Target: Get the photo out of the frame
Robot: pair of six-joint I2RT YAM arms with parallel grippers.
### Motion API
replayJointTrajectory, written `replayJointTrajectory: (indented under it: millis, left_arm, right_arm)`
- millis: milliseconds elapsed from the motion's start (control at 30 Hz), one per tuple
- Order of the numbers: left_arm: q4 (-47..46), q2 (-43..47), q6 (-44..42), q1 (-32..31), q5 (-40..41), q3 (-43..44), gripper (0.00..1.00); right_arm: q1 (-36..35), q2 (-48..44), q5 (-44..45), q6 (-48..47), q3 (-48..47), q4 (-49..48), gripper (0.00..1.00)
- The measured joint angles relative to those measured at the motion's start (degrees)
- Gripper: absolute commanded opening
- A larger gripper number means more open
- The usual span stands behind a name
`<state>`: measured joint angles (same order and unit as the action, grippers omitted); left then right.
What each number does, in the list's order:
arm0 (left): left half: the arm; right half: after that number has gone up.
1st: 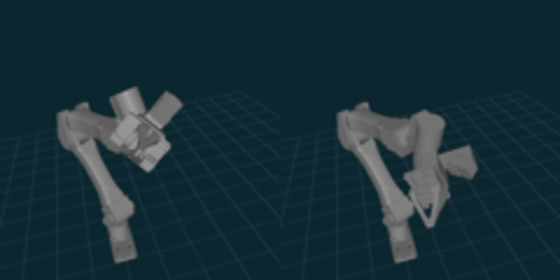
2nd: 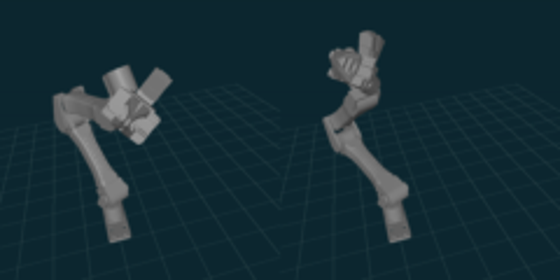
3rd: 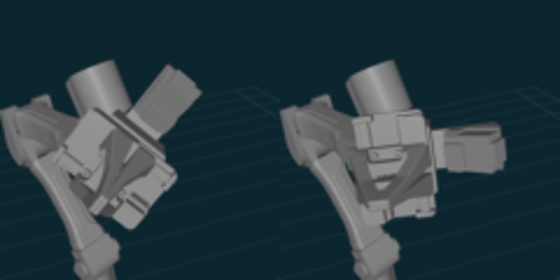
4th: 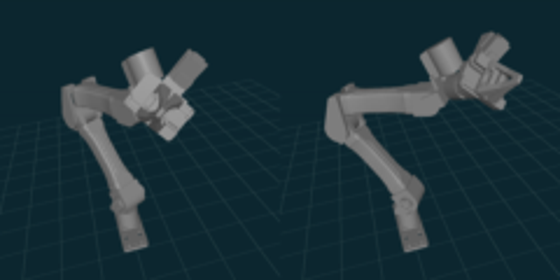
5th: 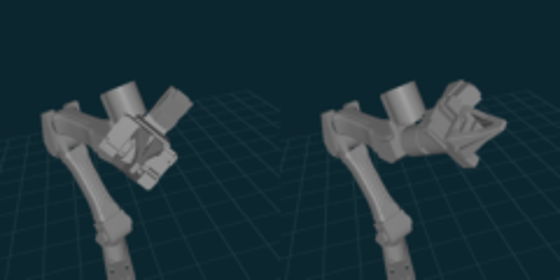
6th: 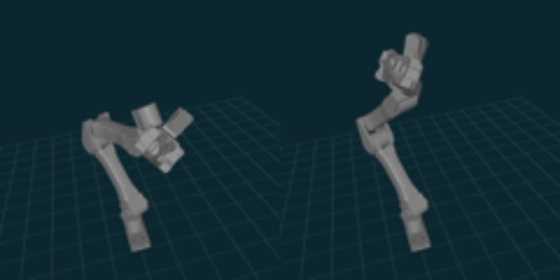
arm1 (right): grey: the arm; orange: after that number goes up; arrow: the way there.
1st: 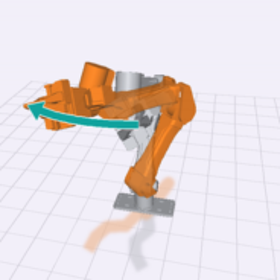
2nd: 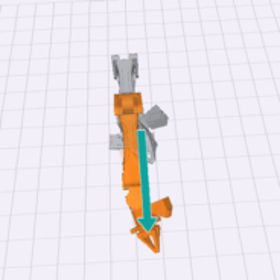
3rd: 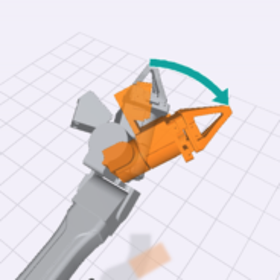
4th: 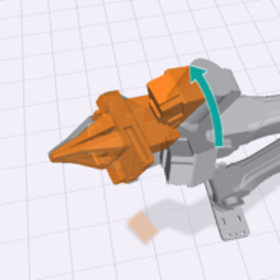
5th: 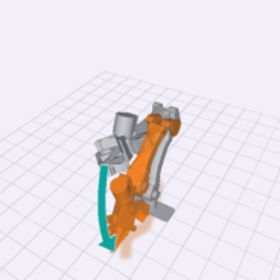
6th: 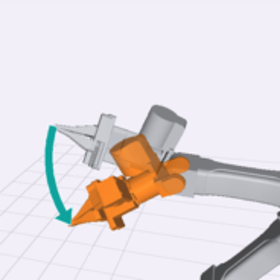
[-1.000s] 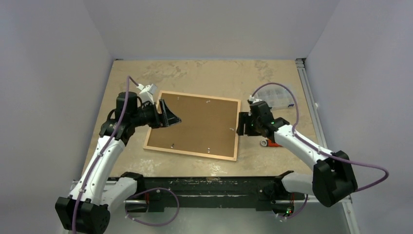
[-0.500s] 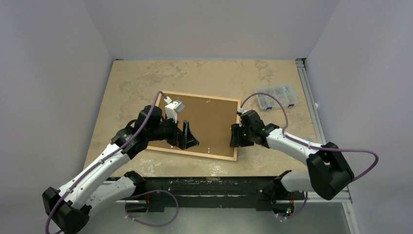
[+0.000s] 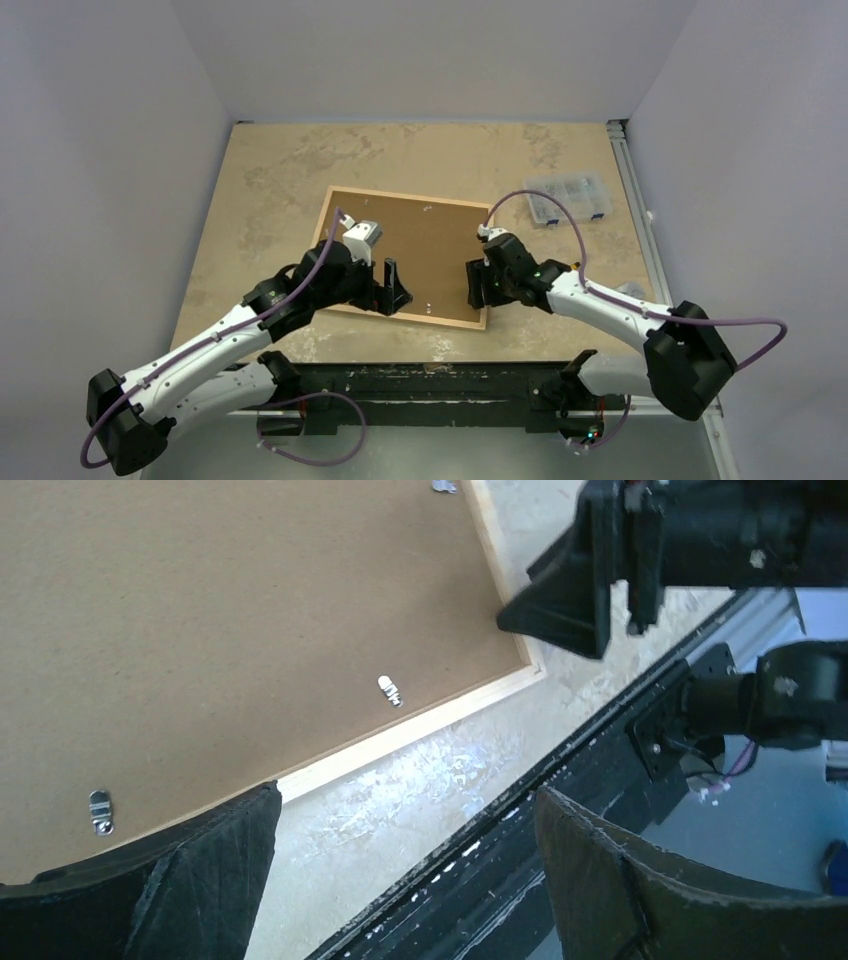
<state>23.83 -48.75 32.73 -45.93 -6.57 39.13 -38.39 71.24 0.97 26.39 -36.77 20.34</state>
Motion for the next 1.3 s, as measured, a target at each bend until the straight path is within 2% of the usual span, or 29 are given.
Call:
replayJointTrajectory:
  millis: [233, 433, 567, 733, 900, 1033, 1233, 1300]
  left_arm:
    - [6.25, 0.0, 4.76, -0.02, 8.81, 0.39, 0.94]
    - [16.46, 1.84, 10.82, 0.72, 18.16, 1.7, 0.95]
    - [22.84, 2.69, 14.4, 6.03, 20.35, 2.69, 0.95]
    - [24.92, 5.46, 16.2, 14.75, 16.5, 1.31, 0.95]
    - [25.14, 6.75, 17.44, 16.65, 11.23, -0.61, 0.95]
    - [24.63, 5.73, 18.8, 16.72, 7.48, -0.87, 0.95]
    - [23.91, 3.56, 23.41, 16.72, 3.3, -1.55, 0.96]
    - [24.26, 3.63, 25.33, 16.74, 3.37, -1.55, 0.98]
  right_arm:
    - [-12.68, 3.28, 7.65, -2.64, -5.68, 2.6, 0.62]
    - [-25.38, 7.58, 11.87, -6.62, -7.69, 0.66, 0.53]
    - [-31.89, 10.23, 13.57, -10.05, -8.13, -1.64, 0.52]
    - [-33.14, 12.31, 16.37, -13.57, -8.44, -3.04, 0.51]
    - [-33.11, 15.17, 20.39, -15.93, -8.66, -3.21, 0.47]
    - [-33.11, 16.48, 20.57, -17.11, -8.98, -3.26, 0.33]
    - [-33.07, 17.27, 20.65, -18.62, -9.53, -3.82, 0.18]
    - [-33.07, 17.29, 20.61, -19.56, -9.53, -4.15, 0.09]
